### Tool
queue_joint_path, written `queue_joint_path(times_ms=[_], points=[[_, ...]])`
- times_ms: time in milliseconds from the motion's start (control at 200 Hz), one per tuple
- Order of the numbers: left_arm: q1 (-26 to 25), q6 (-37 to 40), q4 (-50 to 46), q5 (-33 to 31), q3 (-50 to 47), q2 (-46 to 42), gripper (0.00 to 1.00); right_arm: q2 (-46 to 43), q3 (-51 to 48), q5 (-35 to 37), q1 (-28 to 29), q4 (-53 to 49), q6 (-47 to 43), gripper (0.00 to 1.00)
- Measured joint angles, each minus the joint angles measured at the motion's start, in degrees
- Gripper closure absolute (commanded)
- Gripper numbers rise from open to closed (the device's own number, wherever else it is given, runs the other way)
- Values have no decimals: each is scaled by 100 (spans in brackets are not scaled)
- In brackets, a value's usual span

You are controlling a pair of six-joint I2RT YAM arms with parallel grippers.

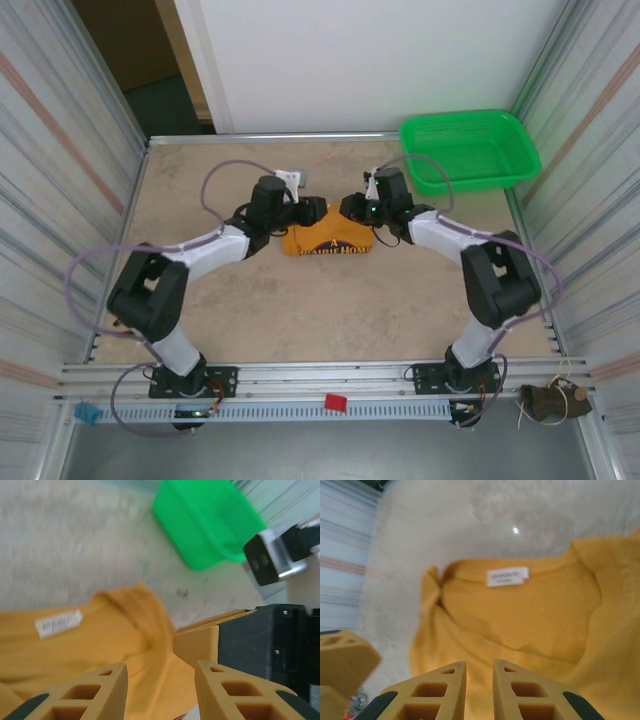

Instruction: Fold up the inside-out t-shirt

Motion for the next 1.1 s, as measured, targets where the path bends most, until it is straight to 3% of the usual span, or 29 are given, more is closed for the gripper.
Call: queue_joint_path(times_ms=[215, 411, 767, 1102], points=[[339, -743, 638, 278, -380, 1169, 64, 925, -442, -173, -249, 752, 538, 80], [562, -824, 710, 339, -428, 1132, 64, 623, -494, -492, -376, 774, 623, 56], [1764, 321, -1438, -125, 468, 1038, 64, -2256, -448, -522, -748, -448, 313, 39], [2745, 1493, -4033, -981, 2920, 1976, 63, -4380, -1196, 0, -957, -1722, 234, 34]])
